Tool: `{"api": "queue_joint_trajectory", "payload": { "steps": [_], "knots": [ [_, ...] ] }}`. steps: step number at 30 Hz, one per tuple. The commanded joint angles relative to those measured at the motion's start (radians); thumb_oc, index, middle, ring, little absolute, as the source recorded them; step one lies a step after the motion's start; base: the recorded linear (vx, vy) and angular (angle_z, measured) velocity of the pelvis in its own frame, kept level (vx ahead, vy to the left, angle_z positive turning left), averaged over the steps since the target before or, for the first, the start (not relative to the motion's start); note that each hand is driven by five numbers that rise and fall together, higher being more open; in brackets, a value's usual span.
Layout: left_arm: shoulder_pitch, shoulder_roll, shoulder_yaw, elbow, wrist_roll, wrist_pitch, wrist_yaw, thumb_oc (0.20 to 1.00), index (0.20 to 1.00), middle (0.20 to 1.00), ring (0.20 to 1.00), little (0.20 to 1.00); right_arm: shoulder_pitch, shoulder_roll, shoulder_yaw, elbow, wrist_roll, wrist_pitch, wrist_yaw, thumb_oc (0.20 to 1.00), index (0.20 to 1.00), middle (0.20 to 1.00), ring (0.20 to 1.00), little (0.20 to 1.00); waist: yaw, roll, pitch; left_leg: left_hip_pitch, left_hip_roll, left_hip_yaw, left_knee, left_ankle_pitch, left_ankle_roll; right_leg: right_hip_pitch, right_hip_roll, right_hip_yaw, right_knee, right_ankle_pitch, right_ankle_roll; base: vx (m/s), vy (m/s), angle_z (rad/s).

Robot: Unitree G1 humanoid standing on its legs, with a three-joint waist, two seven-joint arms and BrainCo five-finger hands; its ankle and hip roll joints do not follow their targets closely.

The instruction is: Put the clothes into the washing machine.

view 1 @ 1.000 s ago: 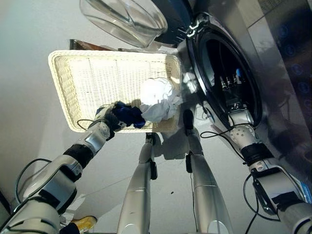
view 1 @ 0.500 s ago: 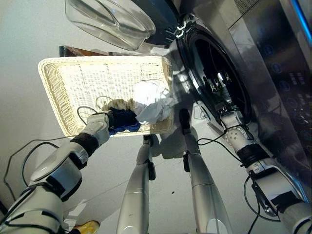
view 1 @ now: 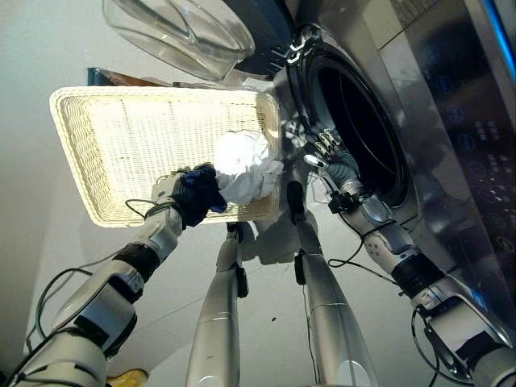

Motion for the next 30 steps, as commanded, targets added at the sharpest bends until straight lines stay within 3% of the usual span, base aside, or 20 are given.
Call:
{"api": "queue_joint_trajectory", "payload": {
  "steps": [1, 5, 15, 19, 26, 30],
  "knots": [
    [0.008, 0.057, 0.086, -0.092, -0.031, -0.045, 0.071, 0.200, 0.200, 0.200, 0.200, 0.200, 0.006, -0.007, 0.010, -0.095, -0.045, 0.077, 0.100, 1.000, 1.000, 1.000, 1.000, 1.000, 0.038, 0.020, -0.015, -0.020, -0.042, -0.031, -0.039, 0.101, 0.011, 0.015, 0.038, -0.064, 0.070, -0.021, 0.031, -0.02, -0.062, 0.08],
    [0.038, 0.089, 0.129, -0.181, -0.065, -0.039, 0.056, 0.200, 0.200, 0.200, 0.200, 0.200, -0.005, -0.028, 0.052, -0.104, -0.143, 0.134, 0.122, 1.000, 1.000, 1.000, 1.000, 1.000, 0.060, 0.024, -0.015, -0.024, -0.053, -0.044, -0.024, 0.099, 0.015, 0.015, 0.032, -0.078, 0.075, -0.021, 0.030, -0.01, -0.074, 0.08],
    [0.144, 0.128, 0.192, -0.471, -0.205, -0.029, -0.118, 0.200, 0.200, 0.200, 0.200, 0.200, -0.047, -0.066, 0.104, -0.177, -0.452, 0.139, 0.058, 1.000, 1.000, 1.000, 1.000, 1.000, 0.099, 0.049, -0.015, -0.036, -0.080, -0.070, -0.013, 0.094, 0.030, 0.012, 0.015, -0.107, 0.064, -0.014, 0.033, 0.00, -0.045, 0.07],
    [0.168, 0.129, 0.191, -0.549, -0.282, -0.072, -0.236, 0.200, 0.200, 0.200, 0.200, 0.200, -0.068, -0.064, 0.122, -0.191, -0.503, 0.150, 0.097, 1.000, 1.000, 1.000, 1.000, 1.000, 0.112, 0.060, -0.015, -0.039, -0.089, -0.076, -0.006, 0.091, 0.035, 0.012, 0.009, -0.116, 0.066, -0.015, 0.035, -0.01, -0.027, 0.07],
    [0.165, 0.113, 0.105, -0.656, -0.543, -0.169, -0.537, 0.200, 0.200, 0.200, 0.200, 0.200, -0.109, -0.056, 0.179, -0.188, -0.521, 0.147, 0.085, 1.000, 1.000, 1.000, 1.000, 1.000, 0.118, 0.075, -0.015, -0.036, -0.096, -0.078, 0.005, 0.089, 0.040, 0.019, -0.001, -0.127, 0.070, -0.011, 0.037, 0.00, -0.008, 0.06],
    [0.156, 0.074, 0.042, -0.653, -0.603, -0.213, -0.578, 0.200, 0.200, 0.200, 0.200, 0.200, -0.119, -0.043, 0.211, -0.166, -0.496, 0.158, 0.107, 1.000, 1.000, 1.000, 1.000, 1.000, 0.112, 0.074, -0.015, -0.032, -0.097, -0.075, 0.005, 0.088, 0.042, 0.019, 0.002, -0.124, 0.075, -0.008, 0.036, 0.00, 0.011, 0.04]
  ]
}}
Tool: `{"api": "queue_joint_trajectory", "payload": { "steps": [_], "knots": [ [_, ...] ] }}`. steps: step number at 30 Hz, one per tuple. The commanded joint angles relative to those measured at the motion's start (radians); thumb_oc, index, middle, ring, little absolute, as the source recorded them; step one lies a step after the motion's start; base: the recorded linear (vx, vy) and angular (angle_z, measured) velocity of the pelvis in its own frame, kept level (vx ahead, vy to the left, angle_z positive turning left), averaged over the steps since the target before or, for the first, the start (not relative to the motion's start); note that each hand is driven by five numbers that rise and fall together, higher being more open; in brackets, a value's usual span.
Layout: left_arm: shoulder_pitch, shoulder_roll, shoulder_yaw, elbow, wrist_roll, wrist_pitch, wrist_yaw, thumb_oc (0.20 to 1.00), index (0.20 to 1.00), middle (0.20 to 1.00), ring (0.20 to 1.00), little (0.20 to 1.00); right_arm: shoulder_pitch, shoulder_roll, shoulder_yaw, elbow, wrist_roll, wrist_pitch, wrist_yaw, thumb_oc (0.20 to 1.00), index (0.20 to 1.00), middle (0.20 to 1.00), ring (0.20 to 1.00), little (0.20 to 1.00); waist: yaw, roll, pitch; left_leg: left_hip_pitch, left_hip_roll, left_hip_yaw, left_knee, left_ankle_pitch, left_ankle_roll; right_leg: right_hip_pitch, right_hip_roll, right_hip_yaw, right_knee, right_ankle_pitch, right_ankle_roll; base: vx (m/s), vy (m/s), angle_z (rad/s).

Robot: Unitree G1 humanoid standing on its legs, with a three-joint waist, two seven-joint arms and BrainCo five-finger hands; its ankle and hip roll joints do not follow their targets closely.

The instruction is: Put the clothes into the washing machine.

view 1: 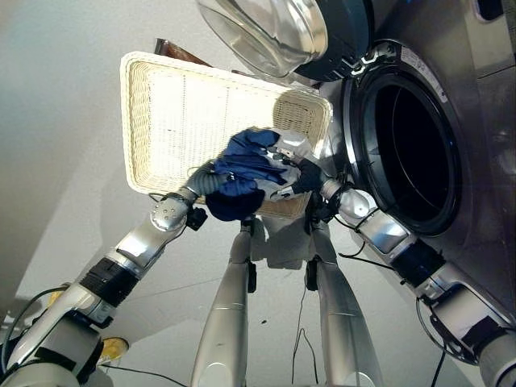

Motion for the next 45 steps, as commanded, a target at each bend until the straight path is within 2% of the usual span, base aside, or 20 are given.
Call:
{"api": "queue_joint_trajectory", "payload": {
  "steps": [1, 8, 14, 16, 17, 18, 20, 21, 24, 27, 32, 33, 34, 37, 38, 40, 41, 43, 45],
  "knots": [
    [0.004, -0.061, -0.018, -0.073, -0.083, -0.095, -0.051, 0.200, 0.200, 0.200, 0.200, 0.200, -0.018, -0.002, 0.063, -0.081, 0.042, -0.003, 0.029, 1.000, 1.000, 1.000, 1.000, 1.000, -0.025, 0.057, -0.020, -0.033, -0.088, 0.010, 0.007, 0.063, 0.051, 0.005, 0.020, -0.033, 0.019, 0.037, 0.051, 0.00, 0.000, 0.00],
    [-0.020, -0.083, -0.060, -0.102, -0.192, -0.166, -0.079, 0.200, 0.200, 0.200, 0.200, 0.200, -0.018, -0.010, 0.139, -0.058, 0.089, 0.089, 0.117, 1.000, 1.000, 1.000, 1.000, 1.000, -0.033, 0.049, -0.020, -0.030, -0.084, 0.015, 0.006, 0.062, 0.052, 0.003, 0.021, -0.027, 0.017, 0.042, 0.047, 0.00, 0.000, 0.00],
    [-0.029, -0.093, -0.074, -0.122, -0.194, -0.180, -0.056, 0.200, 0.200, 0.200, 0.200, 0.200, -0.004, -0.005, 0.178, -0.052, 0.175, 0.176, 0.222, 1.000, 1.000, 1.000, 1.000, 1.000, -0.032, 0.045, -0.020, -0.030, -0.082, 0.014, 0.002, 0.067, 0.053, 0.003, 0.023, -0.026, 0.015, 0.042, 0.044, 0.00, 0.000, 0.00],
    [-0.028, -0.090, -0.081, -0.127, -0.185, -0.195, -0.038, 0.200, 0.200, 0.200, 0.200, 0.200, 0.008, -0.002, 0.188, -0.049, 0.219, 0.222, 0.285, 0.809, 0.809, 0.809, 0.809, 0.809, -0.031, 0.044, -0.020, -0.030, -0.082, 0.012, 0.002, 0.068, 0.052, 0.005, 0.023, -0.026, 0.015, 0.042, 0.042, 0.00, 0.000, 0.00],
    [-0.028, -0.091, -0.085, -0.128, -0.189, -0.207, -0.031, 0.200, 0.200, 0.200, 0.200, 0.200, 0.013, 0.003, 0.196, -0.050, 0.241, 0.248, 0.314, 0.592, 0.592, 0.592, 0.592, 0.592, -0.030, 0.044, -0.020, -0.030, -0.083, 0.011, 0.002, 0.068, 0.052, 0.005, 0.024, -0.026, 0.014, 0.041, 0.041, 0.00, 0.000, 0.00],
    [-0.025, -0.095, -0.090, -0.127, -0.160, -0.252, 0.013, 0.200, 0.200, 0.200, 0.200, 0.200, 0.035, 0.013, 0.215, -0.032, 0.283, 0.308, 0.416, 0.200, 0.200, 0.200, 0.200, 0.200, -0.028, 0.043, -0.020, -0.033, -0.084, 0.006, 0.003, 0.069, 0.052, 0.003, 0.024, -0.027, 0.012, 0.041, 0.038, 0.00, 0.000, 0.00],
    [-0.027, -0.094, -0.090, -0.126, -0.154, -0.263, 0.021, 0.200, 0.200, 0.200, 0.200, 0.200, 0.040, 0.017, 0.219, -0.027, 0.285, 0.324, 0.445, 0.200, 0.200, 0.200, 0.200, 0.200, -0.027, 0.042, -0.020, -0.032, -0.085, 0.006, 0.002, 0.069, 0.052, 0.004, 0.024, -0.028, 0.011, 0.041, 0.037, 0.00, 0.000, 0.00],
    [-0.026, -0.092, -0.093, -0.125, -0.150, -0.294, 0.030, 0.200, 0.200, 0.200, 0.200, 0.200, 0.053, 0.018, 0.235, -0.021, 0.275, 0.368, 0.522, 0.200, 0.200, 0.200, 0.200, 0.200, -0.024, 0.040, -0.020, -0.027, -0.084, 0.004, 0.001, 0.067, 0.052, 0.008, 0.024, -0.029, 0.011, 0.038, 0.036, 0.00, 0.000, 0.00],
    [-0.023, -0.089, -0.099, -0.132, -0.147, -0.321, 0.032, 0.200, 0.200, 0.200, 0.200, 0.200, 0.066, 0.010, 0.258, -0.015, 0.251, 0.394, 0.602, 0.200, 0.200, 0.200, 0.200, 0.200, -0.020, 0.035, -0.020, -0.029, -0.082, 0.003, 0.003, 0.068, 0.049, 0.007, 0.023, -0.033, 0.010, 0.040, 0.036, 0.00, 0.000, 0.00],
    [-0.018, -0.088, -0.107, -0.130, -0.154, -0.339, 0.041, 0.200, 0.200, 0.200, 0.200, 0.200, 0.074, -0.002, 0.276, -0.003, 0.212, 0.376, 0.610, 0.200, 0.200, 0.200, 0.200, 0.200, -0.019, 0.031, -0.020, -0.032, -0.082, 0.001, 0.004, 0.069, 0.047, 0.004, 0.023, -0.034, 0.010, 0.043, 0.035, 0.00, 0.000, 0.00],
    [-0.004, -0.099, -0.105, -0.130, -0.141, -0.387, 0.101, 0.200, 0.200, 0.200, 0.200, 0.200, 0.086, 0.000, 0.274, 0.009, 0.232, 0.377, 0.581, 0.200, 0.200, 0.200, 0.200, 0.200, -0.023, 0.030, -0.020, -0.041, -0.083, -0.001, 0.006, 0.074, 0.048, -0.006, 0.026, -0.030, 0.008, 0.049, 0.031, 0.00, 0.002, -0.02],
    [0.006, -0.105, -0.098, -0.126, -0.132, -0.409, 0.128, 0.815, 0.815, 0.815, 0.815, 0.815, 0.095, 0.004, 0.267, 0.019, 0.240, 0.377, 0.574, 0.200, 0.200, 0.200, 0.200, 0.200, -0.022, 0.031, -0.020, -0.036, -0.083, -0.001, 0.005, 0.070, 0.048, -0.001, 0.026, -0.029, 0.008, 0.046, 0.031, 0.00, 0.000, 0.00],
    [0.012, -0.108, -0.091, -0.124, -0.111, -0.428, 0.165, 1.000, 1.000, 1.000, 1.000, 1.000, 0.102, 0.006, 0.261, 0.025, 0.250, 0.378, 0.565, 0.200, 0.200, 0.200, 0.200, 0.200, -0.022, 0.031, -0.020, -0.036, -0.084, -0.003, 0.005, 0.070, 0.050, -0.003, 0.027, -0.028, 0.008, 0.046, 0.030, 0.00, 0.000, 0.00],
    [0.027, -0.124, -0.063, -0.125, -0.030, -0.467, 0.298, 1.000, 1.000, 1.000, 1.000, 1.000, 0.118, 0.026, 0.239, 0.042, 0.287, 0.395, 0.552, 0.200, 0.200, 0.200, 0.200, 0.200, -0.021, 0.031, -0.020, -0.042, -0.087, -0.007, 0.006, 0.074, 0.052, -0.008, 0.026, -0.027, 0.007, 0.049, 0.028, 0.00, 0.000, 0.00],
    [0.035, -0.132, -0.051, -0.122, 0.030, -0.480, 0.372, 1.000, 1.000, 1.000, 1.000, 1.000, 0.128, 0.035, 0.228, 0.050, 0.320, 0.409, 0.551, 0.200, 0.200, 0.200, 0.200, 0.200, -0.018, 0.031, -0.020, -0.038, -0.087, -0.009, 0.006, 0.070, 0.052, -0.004, 0.027, -0.028, 0.008, 0.045, 0.027, 0.00, 0.000, 0.00],
    [0.053, -0.145, -0.021, -0.123, 0.138, -0.466, 0.511, 1.000, 1.000, 1.000, 1.000, 1.000, 0.149, 0.057, 0.199, 0.071, 0.365, 0.437, 0.566, 0.200, 0.200, 0.200, 0.200, 0.200, -0.013, 0.030, -0.020, -0.037, -0.088, -0.013, 0.007, 0.068, 0.053, -0.003, 0.026, -0.030, 0.008, 0.042, 0.026, 0.01, -0.035, 0.01],
    [0.059, -0.148, 0.000, -0.113, 0.233, -0.441, 0.609, 1.000, 1.000, 1.000, 1.000, 1.000, 0.165, 0.072, 0.181, 0.086, 0.419, 0.449, 0.570, 0.200, 0.200, 0.200, 0.200, 0.200, -0.010, 0.029, -0.020, -0.035, -0.090, -0.017, 0.008, 0.067, 0.054, -0.001, 0.026, -0.031, 0.010, 0.039, 0.025, 0.01, -0.047, 0.00],
    [0.062, -0.148, 0.020, -0.101, 0.307, -0.398, 0.684, 1.000, 1.000, 1.000, 1.000, 1.000, 0.176, 0.087, 0.154, 0.101, 0.492, 0.464, 0.568, 0.200, 0.200, 0.200, 0.200, 0.200, -0.007, 0.028, -0.020, -0.035, -0.090, -0.019, 0.012, 0.064, 0.053, 0.000, 0.026, -0.033, 0.013, 0.035, 0.025, 0.01, -0.049, 0.01],
    [0.050, -0.116, 0.073, -0.054, 0.458, -0.268, 0.812, 1.000, 1.000, 1.000, 1.000, 1.000, 0.188, 0.121, 0.069, 0.145, 0.667, 0.462, 0.545, 0.200, 0.200, 0.200, 0.200, 0.200, -0.001, 0.027, -0.020, -0.030, -0.090, -0.024, 0.018, 0.059, 0.050, 0.005, 0.024, -0.036, 0.018, 0.027, 0.025, 0.01, -0.055, 0.01]
  ]
}}
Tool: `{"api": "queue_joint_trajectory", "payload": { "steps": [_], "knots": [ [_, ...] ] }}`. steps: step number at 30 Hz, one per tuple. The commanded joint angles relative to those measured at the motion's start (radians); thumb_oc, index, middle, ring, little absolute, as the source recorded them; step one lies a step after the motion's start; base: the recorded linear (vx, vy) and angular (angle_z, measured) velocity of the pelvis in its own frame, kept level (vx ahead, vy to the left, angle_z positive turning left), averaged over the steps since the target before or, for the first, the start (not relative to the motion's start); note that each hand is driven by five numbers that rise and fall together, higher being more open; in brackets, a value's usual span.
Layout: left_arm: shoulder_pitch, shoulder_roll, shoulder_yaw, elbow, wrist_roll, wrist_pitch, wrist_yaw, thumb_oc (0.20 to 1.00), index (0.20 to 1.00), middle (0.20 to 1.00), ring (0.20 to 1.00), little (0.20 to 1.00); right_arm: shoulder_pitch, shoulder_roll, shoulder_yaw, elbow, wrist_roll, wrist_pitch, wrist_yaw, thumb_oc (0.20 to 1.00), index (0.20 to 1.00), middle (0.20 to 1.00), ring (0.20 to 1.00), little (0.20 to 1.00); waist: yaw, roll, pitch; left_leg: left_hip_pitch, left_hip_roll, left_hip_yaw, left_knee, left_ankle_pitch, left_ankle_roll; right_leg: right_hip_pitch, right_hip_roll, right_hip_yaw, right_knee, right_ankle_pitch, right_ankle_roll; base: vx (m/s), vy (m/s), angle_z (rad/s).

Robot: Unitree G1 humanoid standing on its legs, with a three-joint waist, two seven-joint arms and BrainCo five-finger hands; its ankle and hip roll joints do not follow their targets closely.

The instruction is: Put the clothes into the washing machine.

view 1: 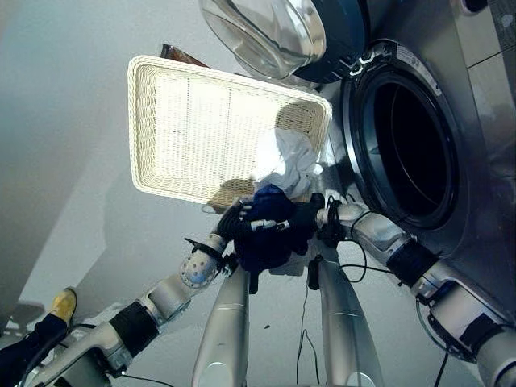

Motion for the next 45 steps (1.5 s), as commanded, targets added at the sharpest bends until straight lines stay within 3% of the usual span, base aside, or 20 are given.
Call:
{"api": "queue_joint_trajectory", "payload": {
  "steps": [1, 4, 7, 15, 19, 20, 24, 26, 28, 30, 33, 34, 35, 36, 37, 40, 41, 42, 44, 45],
  "knots": [
    [-0.106, 0.027, 0.123, -0.054, 0.185, 0.044, 0.193, 1.000, 1.000, 1.000, 1.000, 1.000, 0.133, 0.055, 0.006, -0.019, 0.206, 0.031, 0.037, 0.200, 0.200, 0.200, 0.200, 0.200, -0.009, 0.027, -0.019, -0.048, -0.084, -0.027, 0.010, 0.064, 0.048, 0.008, 0.027, -0.054, -0.016, 0.037, 0.024, 0.00, -0.032, 0.01],
    [-0.147, 0.099, 0.165, 0.011, 0.205, 0.180, 0.216, 1.000, 1.000, 1.000, 1.000, 1.000, 0.120, 0.053, -0.089, 0.035, 0.404, -0.036, -0.028, 0.200, 0.200, 0.200, 0.200, 0.200, -0.013, 0.036, -0.019, -0.036, -0.081, -0.021, 0.016, 0.054, 0.042, 0.014, 0.027, -0.051, -0.008, 0.031, 0.028, 0.00, 0.000, 0.00],
    [-0.165, 0.130, 0.183, 0.059, 0.157, 0.222, 0.207, 1.000, 1.000, 1.000, 1.000, 1.000, 0.099, 0.039, -0.149, 0.061, 0.542, -0.110, -0.085, 0.200, 0.200, 0.200, 0.200, 0.200, -0.019, 0.041, -0.019, -0.033, -0.076, -0.011, 0.015, 0.053, 0.037, 0.014, 0.028, -0.049, -0.006, 0.032, 0.031, 0.00, 0.000, 0.00],
    [-0.184, 0.141, 0.219, 0.179, 0.068, 0.246, 0.151, 1.000, 1.000, 1.000, 1.000, 1.000, 0.048, 0.019, -0.357, 0.101, 0.940, -0.352, -0.227, 0.200, 0.200, 0.200, 0.200, 0.200, -0.043, 0.046, -0.019, -0.037, -0.064, 0.017, 0.008, 0.056, 0.032, 0.001, 0.036, -0.034, -0.002, 0.042, 0.036, 0.01, 0.005, 0.00],
    [-0.162, 0.130, 0.230, 0.252, 0.020, 0.215, 0.143, 1.000, 1.000, 1.000, 1.000, 1.000, 0.037, 0.016, -0.562, 0.117, 1.249, -0.576, -0.316, 0.200, 0.200, 0.200, 0.200, 0.200, -0.062, 0.051, -0.019, -0.022, -0.057, 0.036, 0.006, 0.034, 0.030, 0.006, 0.042, -0.021, 0.000, 0.032, 0.041, 0.02, 0.047, -0.06],
    [-0.164, 0.130, 0.230, 0.255, 0.020, 0.213, 0.144, 1.000, 1.000, 1.000, 1.000, 1.000, 0.035, 0.015, -0.568, 0.115, 1.260, -0.578, -0.316, 0.200, 0.200, 0.200, 0.200, 0.200, -0.062, 0.051, -0.019, -0.029, -0.057, 0.038, 0.007, 0.042, 0.031, -0.001, 0.042, -0.020, -0.002, 0.040, 0.041, -0.01, 0.040, -0.12],
    [-0.139, 0.125, 0.237, 0.303, 0.001, 0.169, 0.146, 1.000, 1.000, 1.000, 1.000, 1.000, 0.000, 0.011, -0.784, 0.137, 1.359, -0.841, -0.529, 0.200, 0.200, 0.200, 0.200, 0.200, -0.071, 0.057, -0.019, -0.027, -0.058, 0.046, 0.010, 0.030, 0.030, 0.000, 0.037, -0.012, -0.009, 0.046, 0.045, 0.01, 0.022, -0.06],
    [-0.132, 0.137, 0.226, 0.319, -0.013, 0.147, 0.142, 1.000, 1.000, 1.000, 1.000, 1.000, -0.040, -0.020, -0.891, 0.117, 1.359, -1.063, -0.695, 0.200, 0.200, 0.200, 0.200, 0.200, -0.069, 0.060, -0.019, -0.026, -0.059, 0.048, 0.017, 0.020, 0.028, 0.003, 0.032, -0.012, -0.011, 0.046, 0.047, 0.01, -0.007, -0.14],
    [-0.128, 0.154, 0.212, 0.312, -0.031, 0.142, 0.133, 1.000, 1.000, 1.000, 1.000, 1.000, -0.070, -0.053, -0.945, 0.098, 1.359, -1.315, -0.772, 0.200, 0.200, 0.200, 0.200, 0.200, -0.064, 0.065, -0.019, -0.017, -0.060, 0.043, 0.024, 0.001, 0.029, 0.014, 0.029, -0.013, -0.008, 0.034, 0.049, 0.02, -0.020, -0.07],
    [-0.136, 0.188, 0.186, 0.291, -0.064, 0.159, 0.125, 1.000, 1.000, 1.000, 1.000, 1.000, -0.097, -0.102, -0.989, 0.126, 1.359, -1.606, -0.869, 0.200, 0.200, 0.200, 0.200, 0.200, -0.062, 0.073, -0.019, -0.027, -0.067, 0.036, 0.035, 0.005, 0.033, 0.004, 0.024, -0.012, -0.004, 0.044, 0.048, 0.00, 0.000, 0.00],
    [-0.151, 0.207, 0.161, 0.268, -0.077, 0.182, 0.114, 1.000, 1.000, 1.000, 1.000, 1.000, -0.128, -0.163, -1.002, 0.184, 1.359, -1.776, -0.960, 0.200, 0.200, 0.200, 0.200, 0.200, -0.056, 0.081, -0.019, -0.032, -0.075, 0.028, 0.042, 0.002, 0.039, 0.002, 0.019, -0.011, 0.000, 0.045, 0.049, 0.00, -0.011, 0.00],
    [-0.164, 0.227, 0.149, 0.258, -0.091, 0.198, 0.101, 1.000, 1.000, 1.000, 1.000, 1.000, -0.135, -0.208, -1.000, 0.218, 1.359, -1.760, -0.998, 0.200, 0.200, 0.200, 0.200, 0.200, -0.056, 0.085, -0.019, -0.038, -0.078, 0.020, 0.050, 0.001, 0.041, -0.002, 0.016, -0.010, 0.006, 0.042, 0.050, 0.00, 0.000, 0.00],
    [-0.172, 0.239, 0.137, 0.256, -0.105, 0.200, 0.098, 1.000, 1.000, 1.000, 1.000, 1.000, -0.138, -0.228, -0.992, 0.236, 1.359, -1.694, -1.000, 0.473, 0.473, 0.473, 0.473, 0.473, -0.057, 0.088, -0.019, -0.042, -0.078, 0.020, 0.054, 0.002, 0.040, -0.005, 0.015, -0.011, 0.009, 0.042, 0.051, 0.00, 0.000, 0.00],
    [-0.179, 0.244, 0.128, 0.254, -0.115, 0.201, 0.096, 1.000, 1.000, 1.000, 1.000, 1.000, -0.144, -0.235, -0.983, 0.236, 1.359, -1.584, -0.946, 1.000, 1.000, 1.000, 1.000, 1.000, -0.056, 0.091, -0.019, -0.044, -0.079, 0.020, 0.055, 0.004, 0.041, -0.006, 0.014, -0.012, 0.010, 0.042, 0.051, 0.01, -0.009, 0.04],
    [-0.184, 0.243, 0.125, 0.255, -0.116, 0.202, 0.094, 1.000, 1.000, 1.000, 1.000, 1.000, -0.150, -0.228, -0.976, 0.224, 1.359, -1.501, -0.913, 1.000, 1.000, 1.000, 1.000, 1.000, -0.054, 0.093, -0.019, -0.043, -0.080, 0.021, 0.055, 0.004, 0.042, -0.005, 0.012, -0.014, 0.010, 0.041, 0.052, 0.00, -0.017, 0.07],
    [-0.200, 0.235, 0.120, 0.268, -0.124, 0.194, 0.080, 1.000, 1.000, 1.000, 1.000, 1.000, -0.143, -0.174, -0.938, 0.241, 1.359, -1.148, -0.860, 1.000, 1.000, 1.000, 1.000, 1.000, -0.052, 0.095, -0.019, -0.042, -0.083, 0.025, 0.056, 0.004, 0.044, -0.004, 0.008, -0.021, 0.009, 0.042, 0.054, 0.01, -0.013, 0.07],
    [-0.203, 0.216, 0.122, 0.273, -0.124, 0.195, 0.073, 1.000, 1.000, 1.000, 1.000, 1.000, -0.125, -0.132, -0.875, 0.266, 1.359, -0.873, -0.816, 1.000, 1.000, 1.000, 1.000, 1.000, -0.047, 0.094, -0.019, -0.033, -0.082, 0.029, 0.055, -0.007, 0.046, 0.004, 0.006, -0.027, 0.007, 0.032, 0.056, 0.00, 0.000, 0.13],
    [-0.194, 0.206, 0.133, 0.264, -0.124, 0.202, 0.068, 1.000, 1.000, 1.000, 1.000, 1.000, -0.111, -0.127, -0.812, 0.278, 1.359, -0.728, -0.767, 1.000, 1.000, 1.000, 1.000, 1.000, -0.045, 0.090, -0.019, -0.042, -0.082, 0.033, 0.053, 0.007, 0.046, -0.002, 0.002, -0.033, 0.003, 0.045, 0.054, 0.01, 0.009, 0.14],
    [-0.168, 0.192, 0.148, 0.263, -0.131, 0.196, 0.064, 1.000, 1.000, 1.000, 1.000, 1.000, -0.084, -0.112, -0.757, 0.274, 1.332, -0.636, -0.705, 1.000, 1.000, 1.000, 1.000, 1.000, -0.044, 0.086, -0.019, -0.040, -0.078, 0.037, 0.051, 0.009, 0.043, 0.001, 0.001, -0.037, 0.002, 0.043, 0.052, 0.00, 0.034, 0.02],
    [-0.143, 0.170, 0.155, 0.269, -0.131, 0.182, 0.072, 1.000, 1.000, 1.000, 1.000, 1.000, -0.058, -0.088, -0.732, 0.267, 1.218, -0.588, -0.675, 1.000, 1.000, 1.000, 1.000, 1.000, -0.047, 0.083, -0.019, -0.037, -0.075, 0.040, 0.047, 0.012, 0.042, 0.005, 0.005, -0.037, 0.002, 0.041, 0.049, 0.01, 0.033, -0.05]
  ]
}}
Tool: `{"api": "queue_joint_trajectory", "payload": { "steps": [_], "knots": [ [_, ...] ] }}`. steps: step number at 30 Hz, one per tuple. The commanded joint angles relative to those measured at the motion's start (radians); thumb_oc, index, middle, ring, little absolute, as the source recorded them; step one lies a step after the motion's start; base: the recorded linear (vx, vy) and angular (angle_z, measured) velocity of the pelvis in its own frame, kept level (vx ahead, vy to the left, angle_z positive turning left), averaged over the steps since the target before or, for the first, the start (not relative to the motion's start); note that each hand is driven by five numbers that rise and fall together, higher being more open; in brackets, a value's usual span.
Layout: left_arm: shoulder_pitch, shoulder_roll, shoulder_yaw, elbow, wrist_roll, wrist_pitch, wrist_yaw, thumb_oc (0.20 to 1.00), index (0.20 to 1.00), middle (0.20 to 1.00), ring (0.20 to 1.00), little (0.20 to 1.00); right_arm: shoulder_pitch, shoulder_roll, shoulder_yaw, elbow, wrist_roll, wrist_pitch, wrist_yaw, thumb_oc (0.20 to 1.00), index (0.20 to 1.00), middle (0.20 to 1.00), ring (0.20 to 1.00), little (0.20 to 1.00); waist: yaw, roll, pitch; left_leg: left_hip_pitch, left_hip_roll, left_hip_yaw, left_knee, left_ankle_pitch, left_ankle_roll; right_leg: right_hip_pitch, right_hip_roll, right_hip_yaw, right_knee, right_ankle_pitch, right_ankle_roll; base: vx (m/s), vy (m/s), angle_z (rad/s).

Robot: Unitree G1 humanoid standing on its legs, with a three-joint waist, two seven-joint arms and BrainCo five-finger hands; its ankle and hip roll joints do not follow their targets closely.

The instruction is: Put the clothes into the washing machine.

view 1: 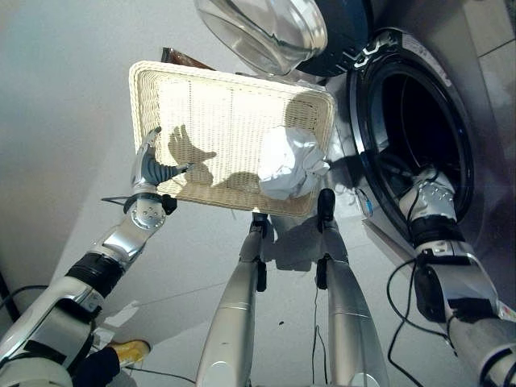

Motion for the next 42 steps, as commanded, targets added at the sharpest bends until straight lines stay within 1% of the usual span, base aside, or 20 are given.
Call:
{"api": "queue_joint_trajectory", "payload": {
  "steps": [1, 3, 4, 5, 6, 8, 9, 10, 11, 13, 14, 16, 17, 18, 20, 22, 25, 30, 37, 42],
  "knots": [
    [0.049, -0.053, 0.079, 0.004, -0.010, -0.034, 0.017, 1.000, 1.000, 1.000, 1.000, 1.000, 0.088, -0.083, 0.056, -0.050, -0.209, 0.173, 0.114, 1.000, 1.000, 1.000, 1.000, 1.000, -0.018, 0.038, -0.028, -0.023, -0.053, -0.007, 0.018, 0.029, 0.018, 0.005, 0.027, -0.075, 0.040, 0.014, 0.024, 0.00, 0.020, -0.05],
    [0.068, -0.097, 0.089, 0.023, -0.020, -0.049, 0.030, 1.000, 1.000, 1.000, 1.000, 1.000, 0.098, -0.053, 0.127, -0.065, -0.424, 0.153, 0.126, 1.000, 1.000, 1.000, 1.000, 1.000, -0.016, 0.033, -0.028, -0.020, -0.049, -0.003, 0.006, 0.037, 0.017, 0.011, 0.033, -0.075, 0.035, 0.010, 0.019, -0.01, 0.023, -0.05],
    [0.072, -0.104, 0.093, 0.028, -0.022, -0.053, 0.031, 1.000, 1.000, 1.000, 1.000, 1.000, 0.098, -0.052, 0.139, -0.064, -0.475, 0.137, 0.123, 1.000, 1.000, 1.000, 1.000, 1.000, -0.015, 0.032, -0.028, -0.019, -0.049, -0.003, 0.004, 0.038, 0.017, 0.012, 0.034, -0.075, 0.034, 0.009, 0.018, -0.01, 0.022, -0.06],
    [0.083, -0.122, 0.099, 0.039, -0.013, -0.063, 0.036, 1.000, 1.000, 1.000, 1.000, 1.000, 0.098, -0.050, 0.172, -0.068, -0.580, 0.084, 0.107, 1.000, 1.000, 1.000, 1.000, 1.000, -0.012, 0.031, -0.028, -0.020, -0.048, -0.004, -0.003, 0.042, 0.017, 0.013, 0.037, -0.076, 0.031, 0.008, 0.016, -0.02, 0.014, -0.04],
    [0.093, -0.137, 0.105, 0.044, -0.008, -0.071, 0.041, 1.000, 1.000, 1.000, 1.000, 1.000, 0.101, -0.044, 0.202, -0.085, -0.704, 0.042, 0.065, 1.000, 1.000, 1.000, 1.000, 1.000, -0.012, 0.030, -0.028, -0.020, -0.048, -0.005, -0.009, 0.046, 0.017, 0.013, 0.040, -0.075, 0.029, 0.008, 0.015, 0.00, 0.023, -0.04],
    [0.124, -0.175, 0.122, 0.046, 0.001, -0.081, 0.061, 1.000, 1.000, 1.000, 1.000, 1.000, 0.115, -0.031, 0.265, -0.161, -1.035, -0.055, -0.095, 1.000, 1.000, 1.000, 1.000, 1.000, -0.015, 0.029, -0.028, -0.019, -0.047, -0.004, -0.020, 0.053, 0.017, 0.014, 0.049, -0.073, 0.025, 0.006, 0.011, -0.03, 0.048, -0.03],
    [0.136, -0.190, 0.124, 0.048, 0.000, -0.090, 0.073, 1.000, 1.000, 1.000, 1.000, 1.000, 0.117, -0.025, 0.286, -0.188, -1.135, -0.059, -0.152, 1.000, 1.000, 1.000, 1.000, 1.000, -0.016, 0.029, -0.028, -0.022, -0.046, -0.004, -0.021, 0.057, 0.017, 0.011, 0.049, -0.073, 0.025, 0.007, 0.010, -0.05, 0.080, -0.03],
    [0.156, -0.216, 0.132, 0.053, -0.004, -0.104, 0.089, 1.000, 1.000, 1.000, 1.000, 1.000, 0.126, -0.017, 0.311, -0.222, -1.311, -0.069, -0.226, 1.000, 1.000, 1.000, 1.000, 1.000, -0.017, 0.030, -0.028, -0.021, -0.045, -0.004, -0.023, 0.057, 0.017, 0.011, 0.050, -0.072, 0.025, 0.005, 0.009, -0.03, 0.065, -0.03],
    [0.165, -0.233, 0.135, 0.053, -0.005, -0.109, 0.102, 1.000, 1.000, 1.000, 1.000, 1.000, 0.134, -0.010, 0.326, -0.243, -1.432, -0.067, -0.283, 1.000, 1.000, 1.000, 1.000, 1.000, -0.018, 0.031, -0.028, -0.025, -0.047, -0.006, -0.023, 0.059, 0.018, 0.007, 0.053, -0.070, 0.027, 0.004, 0.008, -0.03, 0.067, -0.02],
    [0.193, -0.270, 0.153, 0.063, -0.051, -0.140, 0.110, 1.000, 1.000, 1.000, 1.000, 1.000, 0.148, -0.022, 0.371, -0.281, -1.769, 0.016, -0.450, 1.000, 1.000, 1.000, 1.000, 1.000, -0.018, 0.034, -0.028, -0.022, -0.046, -0.007, -0.023, 0.053, 0.019, 0.008, 0.054, -0.069, 0.033, -0.006, 0.009, -0.01, 0.044, 0.00],
    [0.195, -0.275, 0.159, 0.064, -0.060, -0.146, 0.111, 1.000, 1.000, 1.000, 1.000, 1.000, 0.147, -0.024, 0.375, -0.287, -1.793, 0.020, -0.472, 1.000, 1.000, 1.000, 1.000, 1.000, -0.019, 0.034, -0.028, -0.029, -0.047, -0.006, -0.023, 0.060, 0.019, 0.001, 0.053, -0.069, 0.031, 0.001, 0.009, 0.00, 0.000, 0.00],
    [0.228, -0.320, 0.195, 0.086, -0.081, -0.179, 0.110, 1.000, 1.000, 1.000, 1.000, 1.000, 0.155, -0.049, 0.407, -0.315, -1.990, 0.095, -0.530, 1.000, 1.000, 1.000, 1.000, 1.000, -0.016, 0.036, -0.028, -0.034, -0.048, -0.008, -0.023, 0.060, 0.021, -0.003, 0.050, -0.072, 0.034, -0.002, 0.013, -0.02, 0.010, 0.00],
    [0.254, -0.340, 0.216, 0.100, -0.107, -0.211, 0.120, 1.000, 1.000, 1.000, 1.000, 1.000, 0.163, -0.061, 0.419, -0.323, -2.042, 0.126, -0.538, 1.000, 1.000, 1.000, 1.000, 1.000, -0.014, 0.037, -0.028, -0.034, -0.048, -0.010, -0.022, 0.059, 0.020, -0.002, 0.048, -0.073, 0.037, -0.005, 0.015, 0.00, 0.000, 0.00],
    [0.266, -0.350, 0.225, 0.111, -0.104, -0.225, 0.118, 1.000, 1.000, 1.000, 1.000, 1.000, 0.168, -0.064, 0.420, -0.321, -2.055, 0.132, -0.541, 1.000, 1.000, 1.000, 1.000, 1.000, -0.013, 0.037, -0.028, -0.034, -0.049, -0.012, -0.021, 0.059, 0.020, -0.002, 0.047, -0.074, 0.038, -0.006, 0.015, -0.03, 0.007, 0.04],
    [0.308, -0.380, 0.270, 0.152, -0.146, -0.292, 0.126, 1.000, 1.000, 1.000, 1.000, 1.000, 0.194, -0.072, 0.422, -0.309, -2.101, 0.128, -0.557, 1.000, 1.000, 1.000, 1.000, 1.000, -0.007, 0.038, -0.028, -0.032, -0.052, -0.018, -0.019, 0.057, 0.020, 0.002, 0.044, -0.080, 0.044, -0.012, 0.017, -0.03, -0.006, 0.08],
    [0.347, -0.407, 0.318, 0.196, -0.186, -0.351, 0.118, 1.000, 1.000, 1.000, 1.000, 1.000, 0.221, -0.069, 0.434, -0.312, -2.195, 0.141, -0.584, 1.000, 1.000, 1.000, 1.000, 1.000, 0.001, 0.039, -0.028, -0.029, -0.054, -0.024, -0.018, 0.053, 0.021, 0.006, 0.042, -0.085, 0.049, -0.020, 0.019, -0.03, -0.016, 0.09],
    [0.375, -0.440, 0.358, 0.248, -0.236, -0.379, 0.086, 1.000, 1.000, 1.000, 1.000, 1.000, 0.240, -0.069, 0.454, -0.325, -2.283, 0.169, -0.595, 1.000, 1.000, 1.000, 1.000, 1.000, 0.007, 0.035, -0.028, -0.029, -0.055, -0.030, -0.018, 0.052, 0.021, 0.007, 0.041, -0.090, 0.055, -0.026, 0.020, -0.03, -0.015, 0.06],
    [0.387, -0.468, 0.374, 0.341, -0.346, -0.383, 0.009, 1.000, 1.000, 1.000, 1.000, 1.000, 0.188, -0.108, 0.551, -0.283, -2.480, 0.208, -0.564, 1.000, 1.000, 1.000, 1.000, 1.000, 0.021, 0.033, -0.028, -0.025, -0.057, -0.042, -0.022, 0.054, 0.022, 0.010, 0.037, -0.103, 0.060, -0.031, 0.025, -0.03, -0.024, 0.07],
    [0.379, -0.463, 0.316, 0.414, -0.343, -0.364, -0.055, 1.000, 1.000, 1.000, 1.000, 1.000, 0.024, -0.156, 0.751, -0.185, -2.598, 0.242, -0.449, 1.000, 1.000, 1.000, 1.000, 1.000, 0.054, 0.037, -0.028, -0.030, -0.056, -0.057, -0.028, 0.062, 0.019, 0.013, 0.031, -0.125, 0.066, -0.038, 0.031, -0.03, -0.028, 0.06],
    [0.362, -0.456, 0.269, 0.431, -0.351, -0.366, -0.092, 1.000, 1.000, 1.000, 1.000, 1.000, -0.086, -0.160, 0.890, -0.154, -2.636, 0.221, -0.402, 1.000, 1.000, 1.000, 1.000, 1.000, 0.077, 0.039, -0.028, -0.028, -0.056, -0.067, -0.044, 0.070, 0.019, 0.018, 0.029, -0.138, 0.060, -0.038, 0.035, -0.01, -0.024, 0.08]
  ]
}}
